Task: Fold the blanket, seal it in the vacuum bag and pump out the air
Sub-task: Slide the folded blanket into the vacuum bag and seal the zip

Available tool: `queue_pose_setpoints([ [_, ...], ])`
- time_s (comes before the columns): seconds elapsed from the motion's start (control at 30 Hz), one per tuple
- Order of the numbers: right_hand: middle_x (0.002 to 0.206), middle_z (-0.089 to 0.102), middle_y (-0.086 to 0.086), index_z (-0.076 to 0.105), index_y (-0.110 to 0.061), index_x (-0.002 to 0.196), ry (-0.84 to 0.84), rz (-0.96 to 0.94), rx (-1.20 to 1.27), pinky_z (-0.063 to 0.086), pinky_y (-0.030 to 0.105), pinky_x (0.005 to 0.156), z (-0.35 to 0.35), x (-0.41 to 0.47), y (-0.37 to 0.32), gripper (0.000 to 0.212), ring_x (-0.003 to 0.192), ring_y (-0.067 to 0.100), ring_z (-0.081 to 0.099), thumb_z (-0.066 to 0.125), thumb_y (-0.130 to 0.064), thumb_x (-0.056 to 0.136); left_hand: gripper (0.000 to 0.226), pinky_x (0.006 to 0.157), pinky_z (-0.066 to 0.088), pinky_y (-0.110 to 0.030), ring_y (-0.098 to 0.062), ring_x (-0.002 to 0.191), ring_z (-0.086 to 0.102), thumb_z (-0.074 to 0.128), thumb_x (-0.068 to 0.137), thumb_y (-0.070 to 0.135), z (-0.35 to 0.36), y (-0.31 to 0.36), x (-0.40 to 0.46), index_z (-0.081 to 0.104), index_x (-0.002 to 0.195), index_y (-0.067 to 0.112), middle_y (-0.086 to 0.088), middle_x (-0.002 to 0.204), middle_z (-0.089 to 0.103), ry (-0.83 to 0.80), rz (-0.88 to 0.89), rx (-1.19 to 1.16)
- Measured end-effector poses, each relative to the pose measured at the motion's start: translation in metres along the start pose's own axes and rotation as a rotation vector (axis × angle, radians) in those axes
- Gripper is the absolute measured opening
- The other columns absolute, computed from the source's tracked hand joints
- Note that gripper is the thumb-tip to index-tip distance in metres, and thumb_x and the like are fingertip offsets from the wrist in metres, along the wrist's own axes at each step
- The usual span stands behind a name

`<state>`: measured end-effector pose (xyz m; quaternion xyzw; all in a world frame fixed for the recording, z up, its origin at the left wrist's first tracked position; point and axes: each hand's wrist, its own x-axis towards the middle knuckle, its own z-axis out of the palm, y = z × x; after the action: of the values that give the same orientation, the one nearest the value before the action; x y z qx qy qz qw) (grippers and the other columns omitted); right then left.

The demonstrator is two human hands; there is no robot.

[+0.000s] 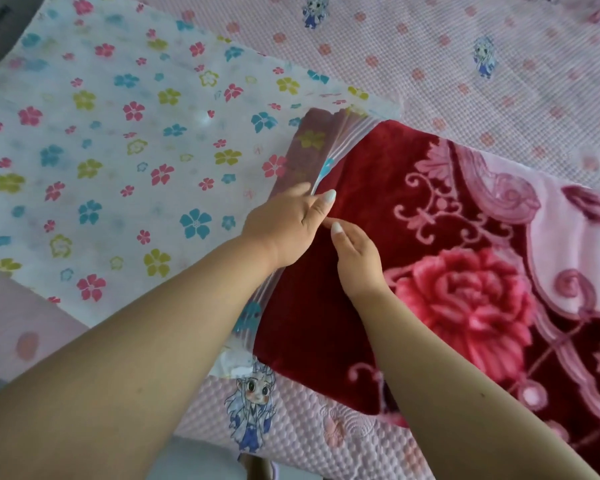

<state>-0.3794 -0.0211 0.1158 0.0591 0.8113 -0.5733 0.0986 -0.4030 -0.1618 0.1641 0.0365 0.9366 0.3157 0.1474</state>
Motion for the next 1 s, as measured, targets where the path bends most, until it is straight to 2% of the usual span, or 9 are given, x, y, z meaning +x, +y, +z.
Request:
queue_pose_setpoints([
  [0.17,0.105,0.066,-0.016,0.069,-0.024,0.105,0.105,0.044,0.046,0.042,0.033,0.101,0.01,-0.036,0.008,0.031,0.109,0.003,0.057,0.041,-0.034,0.098,0.085,0.093,0.041,-0.045,-0.02,0.135,0.041,-0.012,0.08,0.071,0.011,-0.021,-0.067,0.063,0.086,0.031,-0.002,0.151,0.039,0.04,-0.138,0.239],
  [0.23,0.099,0.062,-0.023,0.07,-0.022,0.104,0.091,-0.037,-0.051,0.037,0.018,0.098,0.016,-0.05,0.009,0.035,0.107,-0.001,0.052,0.039,-0.037,0.097,0.088,0.084,0.041,-0.038,-0.02,0.128,0.048,-0.013,0.08,0.071,0.02,-0.028,-0.091,0.064,0.098,0.033,-0.001,0.146,0.043,0.044,-0.158,0.242],
  [0.33,0.099,0.064,-0.012,0.07,-0.015,0.099,0.083,-0.164,-0.221,0.029,0.005,0.088,0.023,-0.066,0.004,0.038,0.101,0.001,0.049,0.04,-0.038,0.093,0.086,0.081,0.04,-0.036,-0.023,0.122,0.05,-0.01,0.084,0.07,0.028,-0.033,-0.114,0.065,0.109,0.034,0.003,0.14,0.049,0.076,-0.181,0.27],
  [0.5,0.104,0.062,-0.002,0.064,-0.015,0.115,0.049,-0.412,-0.691,0.042,0.028,0.093,0.015,-0.124,0.032,0.046,0.099,0.016,0.052,0.045,-0.048,0.09,0.091,0.1,0.041,-0.044,-0.029,0.124,0.044,-0.01,0.085,0.066,0.038,-0.039,-0.139,0.067,0.094,0.018,-0.004,0.13,0.06,0.089,-0.189,0.197],
  [0.57,0.127,0.056,0.002,0.048,-0.016,0.137,-0.106,-0.375,-0.847,0.038,0.036,0.104,0.014,-0.138,0.047,0.067,0.119,0.02,0.049,0.036,-0.061,0.088,0.085,0.094,0.045,-0.049,-0.034,0.11,0.054,-0.002,0.092,0.065,0.04,-0.037,-0.141,0.063,0.087,0.01,-0.014,0.111,0.066,0.144,-0.173,0.009],
  [0.63,0.153,0.03,0.001,0.017,-0.02,0.151,-0.306,-0.255,-0.912,0.015,0.035,0.115,0.014,-0.132,0.055,0.091,0.142,0.02,0.023,0.02,-0.078,0.081,0.079,0.087,0.049,-0.044,-0.025,0.093,0.058,0.004,0.094,0.063,0.039,-0.035,-0.142,0.061,0.082,0.01,-0.009,0.093,0.066,0.17,-0.171,-0.16],
  [0.73,0.16,0.0,0.001,-0.014,-0.02,0.15,-0.391,-0.207,-0.969,-0.008,0.03,0.115,0.022,-0.102,0.068,0.113,0.147,0.016,-0.003,0.012,-0.091,0.066,0.06,0.074,0.039,-0.03,-0.013,0.081,0.045,0.004,0.088,0.066,0.037,-0.038,-0.137,0.046,0.085,0.023,0.003,0.086,0.051,0.105,-0.238,-0.269],
  [0.87,0.158,-0.016,0.009,-0.043,-0.012,0.134,-0.409,-0.264,-1.203,-0.023,0.032,0.109,0.029,-0.09,0.089,0.135,0.145,0.021,-0.015,0.038,-0.089,0.058,0.075,0.079,0.038,-0.03,-0.019,0.086,0.052,0.005,0.084,0.066,0.037,-0.041,-0.133,0.057,0.087,0.012,-0.006,0.089,0.058,0.071,-0.263,-0.3],
  [1.0,0.157,-0.013,0.014,-0.043,-0.003,0.131,-0.297,-0.324,-1.307,-0.026,0.035,0.109,0.038,-0.088,0.101,0.132,0.145,0.025,-0.01,0.039,-0.085,0.067,0.081,0.092,0.04,-0.023,-0.019,0.117,0.058,0.009,0.088,0.061,0.038,-0.042,-0.136,0.065,0.121,0.012,-0.005,0.124,0.065,0.086,-0.261,-0.305],
])
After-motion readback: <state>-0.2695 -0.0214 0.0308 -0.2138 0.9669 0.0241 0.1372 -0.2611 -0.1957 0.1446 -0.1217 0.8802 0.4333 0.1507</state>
